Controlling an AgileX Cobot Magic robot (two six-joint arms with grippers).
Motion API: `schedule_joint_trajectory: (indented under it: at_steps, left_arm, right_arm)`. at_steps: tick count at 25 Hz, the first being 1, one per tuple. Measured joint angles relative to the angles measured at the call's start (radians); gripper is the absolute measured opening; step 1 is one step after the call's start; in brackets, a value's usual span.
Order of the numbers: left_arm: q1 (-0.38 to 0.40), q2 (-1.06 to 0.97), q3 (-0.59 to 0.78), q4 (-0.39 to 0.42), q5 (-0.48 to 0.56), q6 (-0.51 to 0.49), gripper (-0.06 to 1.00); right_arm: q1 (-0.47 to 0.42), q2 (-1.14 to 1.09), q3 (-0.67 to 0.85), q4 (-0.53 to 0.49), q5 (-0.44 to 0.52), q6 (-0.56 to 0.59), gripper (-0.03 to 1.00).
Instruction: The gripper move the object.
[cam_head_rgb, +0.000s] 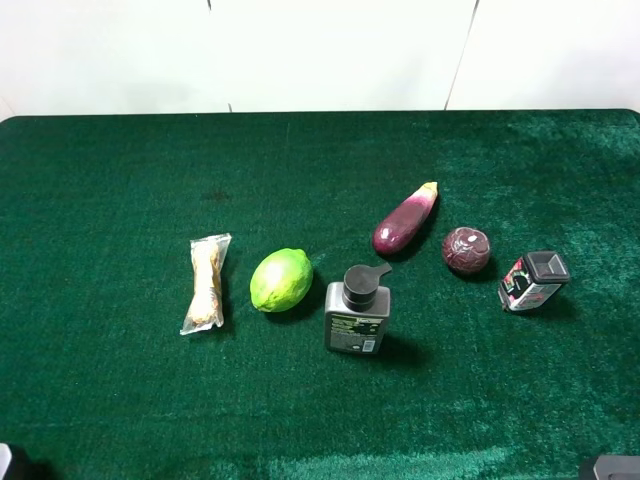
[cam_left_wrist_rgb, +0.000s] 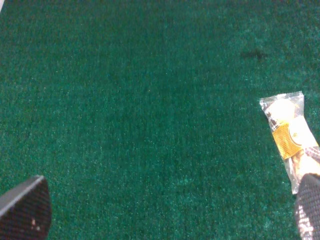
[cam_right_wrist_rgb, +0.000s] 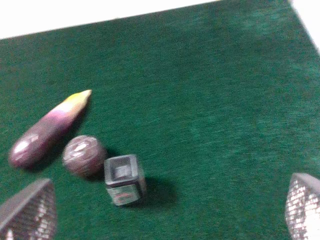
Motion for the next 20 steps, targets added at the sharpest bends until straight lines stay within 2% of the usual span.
schedule_joint_trajectory:
  at_steps: [8,14,20]
  left_arm:
    - [0.000,0.000,0.000,0.000,0.000,0.000,0.99]
    - [0.000,0.000,0.000,0.000,0.000,0.000,0.99]
    - [0.000,0.000,0.000,0.000,0.000,0.000,0.99]
  right_arm:
    - [-0.156,-0.188,0.130,0.021,0.006,-0.061,0.70]
    - [-0.165,-0.189,0.219,0.034,-0.050,-0.065,0.70]
    - [-0.165,-0.189,0.233,0.039,-0.117,-0.087,0.70]
